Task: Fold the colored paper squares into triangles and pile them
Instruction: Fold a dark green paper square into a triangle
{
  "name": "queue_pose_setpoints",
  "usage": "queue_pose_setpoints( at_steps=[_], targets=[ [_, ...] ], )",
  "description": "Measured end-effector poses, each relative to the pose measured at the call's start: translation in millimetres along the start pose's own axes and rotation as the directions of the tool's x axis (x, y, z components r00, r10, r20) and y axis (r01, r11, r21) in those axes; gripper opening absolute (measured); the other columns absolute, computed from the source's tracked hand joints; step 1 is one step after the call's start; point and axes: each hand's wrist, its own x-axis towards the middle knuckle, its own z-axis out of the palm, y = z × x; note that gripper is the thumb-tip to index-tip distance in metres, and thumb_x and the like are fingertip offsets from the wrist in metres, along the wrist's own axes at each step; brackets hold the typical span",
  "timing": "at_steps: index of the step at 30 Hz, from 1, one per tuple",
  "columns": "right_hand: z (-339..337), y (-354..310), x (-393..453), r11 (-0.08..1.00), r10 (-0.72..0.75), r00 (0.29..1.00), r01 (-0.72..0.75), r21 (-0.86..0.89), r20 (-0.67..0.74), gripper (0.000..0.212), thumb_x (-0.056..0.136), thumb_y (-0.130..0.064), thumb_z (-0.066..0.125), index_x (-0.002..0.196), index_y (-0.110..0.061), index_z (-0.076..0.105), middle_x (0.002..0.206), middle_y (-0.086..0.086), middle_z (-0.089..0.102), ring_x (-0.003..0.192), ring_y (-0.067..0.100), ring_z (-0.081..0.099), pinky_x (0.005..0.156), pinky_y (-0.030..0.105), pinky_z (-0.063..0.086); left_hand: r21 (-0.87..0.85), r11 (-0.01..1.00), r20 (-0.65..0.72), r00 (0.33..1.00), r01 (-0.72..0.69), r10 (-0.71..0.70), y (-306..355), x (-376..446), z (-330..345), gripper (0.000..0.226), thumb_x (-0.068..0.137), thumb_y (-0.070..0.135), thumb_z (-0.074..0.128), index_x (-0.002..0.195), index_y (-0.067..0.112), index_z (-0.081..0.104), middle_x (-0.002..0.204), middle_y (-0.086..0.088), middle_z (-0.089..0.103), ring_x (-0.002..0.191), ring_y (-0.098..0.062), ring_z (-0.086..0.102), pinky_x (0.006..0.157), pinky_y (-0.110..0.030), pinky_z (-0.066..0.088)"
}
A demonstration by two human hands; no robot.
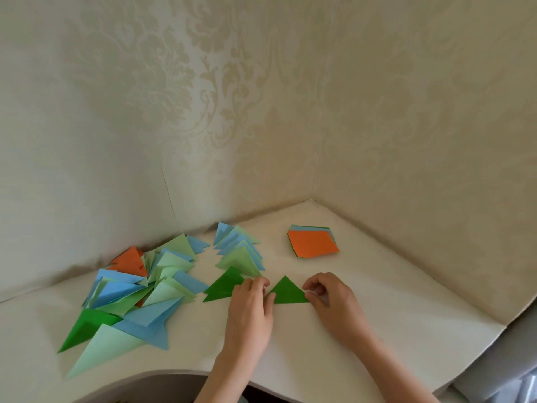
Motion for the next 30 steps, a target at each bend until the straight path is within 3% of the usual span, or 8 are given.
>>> queue_pose_setpoints(
  at_steps=[4, 8, 11, 16, 18, 21, 25, 30],
  targets=[
    [0.4, -0.5, -0.2, 1.0, -0.008, 1.0, 0.008, -0.005, -0.004, 0.038, 0.082, -0.006, 0.068, 0.078, -0.041, 0.054, 0.084, -0.011, 0.057, 0.083, 0.002, 0.053, 0.071, 0.008, 0.041, 0.059, 0.996, 0.026, 0.997, 0.073, -0.075, 14.4, 3.2, 5.8, 0.027, 0.083, 0.024, 0.072, 0.106, 0.014, 0.061, 0.093, -0.001, 0.057, 0.084, -0.017, 0.047, 0.073, -0.031, 0.047],
    [0.1, -0.6, -0.4, 1.0, -0.016, 1.0, 0.016, 0.003, -0.01, 0.035, 0.082, -0.007, 0.068, 0.079, -0.039, 0.055, 0.083, -0.012, 0.057, 0.081, 0.002, 0.054, 0.07, 0.008, 0.04, 0.022, 0.991, 0.1, 0.986, 0.13, -0.132, 21.3, 12.5, 8.9, 0.03, 0.085, 0.016, 0.069, 0.113, 0.017, 0.057, 0.104, 0.0, 0.057, 0.097, -0.018, 0.053, 0.082, -0.028, 0.045],
    [-0.3, -0.1, -0.4, 1.0, -0.02, 1.0, 0.02, 0.007, -0.015, 0.032, 0.083, -0.008, 0.068, 0.08, -0.037, 0.056, 0.084, -0.013, 0.057, 0.083, 0.0, 0.053, 0.07, 0.007, 0.039, 0.023, 0.996, 0.142, 0.986, 0.084, -0.087, 23.2, 18.0, 9.7, 0.028, 0.087, 0.012, 0.065, 0.114, 0.019, 0.056, 0.105, 0.002, 0.06, 0.1, -0.017, 0.054, 0.082, -0.029, 0.045],
    [-2.6, -4.0, -0.3, 1.0, -0.002, 1.0, 0.002, 0.018, -0.02, 0.03, 0.083, -0.012, 0.068, 0.08, -0.04, 0.058, 0.086, -0.014, 0.059, 0.082, 0.001, 0.053, 0.068, 0.009, 0.039, -0.073, 0.997, 0.051, 0.999, 0.004, 0.0, 17.4, 11.8, 7.4, 0.027, 0.088, 0.009, 0.063, 0.111, 0.023, 0.062, 0.098, 0.007, 0.065, 0.093, -0.013, 0.058, 0.078, -0.028, 0.05],
    [-3.3, -6.5, 4.1, 0.999, -0.024, 0.993, 0.026, 0.02, -0.116, 0.026, 0.081, -0.009, 0.066, 0.084, -0.034, 0.062, 0.091, -0.014, 0.06, 0.082, 0.001, 0.054, 0.069, 0.012, 0.041, -0.117, 0.993, -0.009, 1.0, -0.003, 0.003, 12.6, 7.6, -3.0, 0.027, 0.088, 0.011, 0.065, 0.112, 0.024, 0.064, 0.1, 0.012, 0.066, 0.094, -0.008, 0.058, 0.078, -0.023, 0.049],
    [-2.9, -4.5, 19.4, 0.985, -0.114, 0.971, 0.082, -0.155, -0.211, 0.023, 0.08, -0.014, 0.07, 0.101, -0.024, 0.068, 0.105, -0.01, 0.062, 0.093, 0.01, 0.059, 0.081, 0.03, 0.046, -0.146, 0.989, -0.04, 0.998, 0.034, -0.04, -2.8, -1.6, -26.3, 0.027, 0.088, 0.013, 0.066, 0.112, 0.025, 0.065, 0.101, 0.018, 0.065, 0.093, -0.002, 0.058, 0.075, -0.013, 0.045],
    [-1.6, 2.6, 47.5, 0.929, -0.123, 0.984, 0.067, -0.363, -0.132, 0.04, 0.082, -0.022, 0.071, 0.12, -0.013, 0.064, 0.127, 0.003, 0.06, 0.112, 0.026, 0.058, 0.093, 0.036, 0.04, -0.11, 0.985, -0.047, 0.989, 0.131, -0.137, -28.3, -10.9, -52.1, 0.025, 0.088, 0.014, 0.066, 0.109, 0.028, 0.066, 0.089, 0.025, 0.057, 0.079, -0.008, 0.058, 0.06, -0.009, 0.04],
    [9.0, 14.1, 68.6, 0.868, -0.133, 0.983, 0.054, -0.493, -0.126, 0.038, 0.076, -0.024, 0.076, 0.112, -0.016, 0.069, 0.123, 0.002, 0.064, 0.107, 0.028, 0.062, 0.093, 0.043, 0.041, 0.004, 0.99, -0.061, 0.988, 0.144, -0.143, -53.2, -6.3, -55.2, 0.027, 0.087, 0.014, 0.067, 0.11, 0.027, 0.064, 0.098, 0.012, 0.065, 0.087, -0.009, 0.059, 0.067, -0.02, 0.046]
  ],
)
